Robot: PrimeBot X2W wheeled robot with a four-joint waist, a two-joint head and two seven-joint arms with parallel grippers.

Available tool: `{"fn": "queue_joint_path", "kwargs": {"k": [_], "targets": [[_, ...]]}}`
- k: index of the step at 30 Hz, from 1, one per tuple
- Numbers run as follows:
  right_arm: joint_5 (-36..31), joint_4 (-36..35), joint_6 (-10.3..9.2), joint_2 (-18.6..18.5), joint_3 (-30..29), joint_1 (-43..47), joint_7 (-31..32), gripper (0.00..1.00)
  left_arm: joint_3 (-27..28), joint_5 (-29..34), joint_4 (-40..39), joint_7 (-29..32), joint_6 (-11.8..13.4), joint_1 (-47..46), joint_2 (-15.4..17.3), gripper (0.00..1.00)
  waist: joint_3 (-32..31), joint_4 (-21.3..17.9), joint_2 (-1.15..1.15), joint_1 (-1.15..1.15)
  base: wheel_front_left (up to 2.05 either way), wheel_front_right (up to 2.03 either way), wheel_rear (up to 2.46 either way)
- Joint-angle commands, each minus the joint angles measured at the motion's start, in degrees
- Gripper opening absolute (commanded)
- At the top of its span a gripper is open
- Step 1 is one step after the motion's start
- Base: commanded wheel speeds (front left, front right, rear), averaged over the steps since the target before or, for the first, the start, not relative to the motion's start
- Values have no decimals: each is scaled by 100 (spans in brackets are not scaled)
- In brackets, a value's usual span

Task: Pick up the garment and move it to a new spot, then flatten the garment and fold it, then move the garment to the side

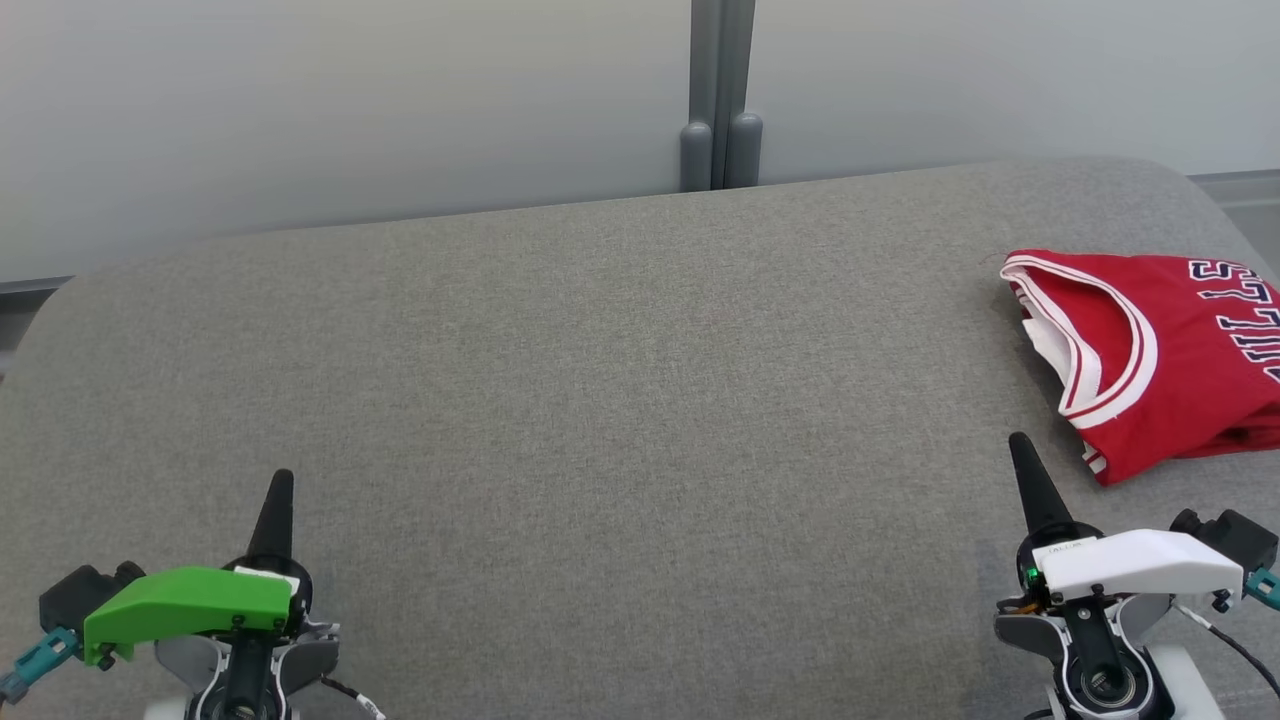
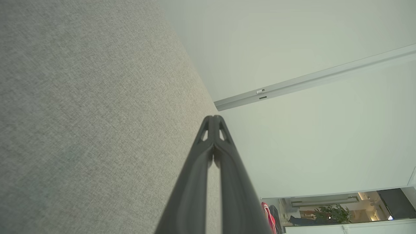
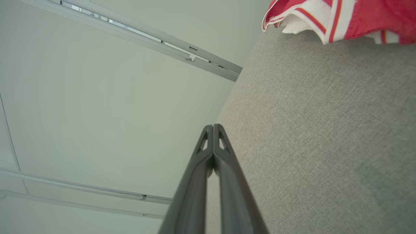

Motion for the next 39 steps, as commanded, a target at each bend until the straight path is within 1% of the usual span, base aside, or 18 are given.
{"fn": "queue_joint_path", "kwargs": {"k": [1,15,19,39], "targets": [[143,-18,3,-33,-31,-142,37,0,70,-132,-19,43,-57,-142,-9,0,1,-1,0,0,0,0,0],[859,41,3,-34,-93,-180,159,0,266,-684,28,277,-164,-261,-55,0,17,-16,0,0,0,0,0],[1144,66,2,-36,-118,-206,216,0,335,-927,47,366,-207,-308,-65,0,23,-22,0,0,0,0,0],[1996,138,2,-38,-196,-250,369,0,574,-1594,118,642,-343,-435,-118,0,45,-43,0,0,0,0,0]]}}
